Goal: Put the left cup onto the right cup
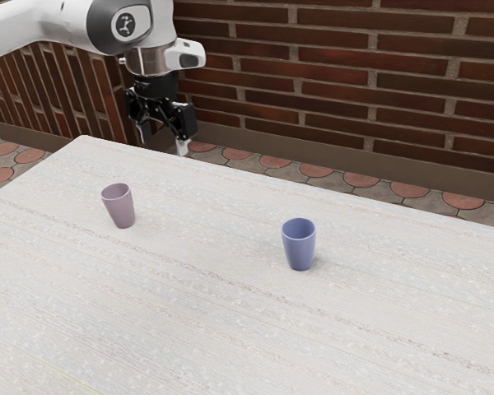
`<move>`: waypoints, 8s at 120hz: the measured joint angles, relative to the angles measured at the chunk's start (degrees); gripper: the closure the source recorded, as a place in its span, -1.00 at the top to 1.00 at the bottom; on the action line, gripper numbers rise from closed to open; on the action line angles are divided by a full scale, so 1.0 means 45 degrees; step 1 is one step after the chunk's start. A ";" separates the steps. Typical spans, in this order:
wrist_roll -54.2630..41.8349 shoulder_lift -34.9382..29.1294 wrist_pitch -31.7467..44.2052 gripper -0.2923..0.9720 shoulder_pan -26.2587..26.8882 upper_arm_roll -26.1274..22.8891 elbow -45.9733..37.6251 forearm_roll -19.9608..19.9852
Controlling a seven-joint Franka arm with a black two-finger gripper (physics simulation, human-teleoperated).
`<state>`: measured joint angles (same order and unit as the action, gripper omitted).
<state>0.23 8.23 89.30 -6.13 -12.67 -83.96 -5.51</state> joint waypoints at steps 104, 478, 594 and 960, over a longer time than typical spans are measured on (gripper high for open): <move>-0.0042 0.0981 0.1038 0.54 -0.1314 0.0139 -0.0033 -0.0085; -0.3571 0.7595 0.4254 0.43 -0.4943 -0.0309 0.2752 -0.0377; -0.4119 0.7941 0.4252 -0.24 -0.5024 -0.0242 0.3154 -0.0436; -0.2900 0.3216 0.4258 -0.70 0.1877 0.0661 0.0506 -0.0970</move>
<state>-12.82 22.69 108.45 2.32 -9.69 -81.69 -9.87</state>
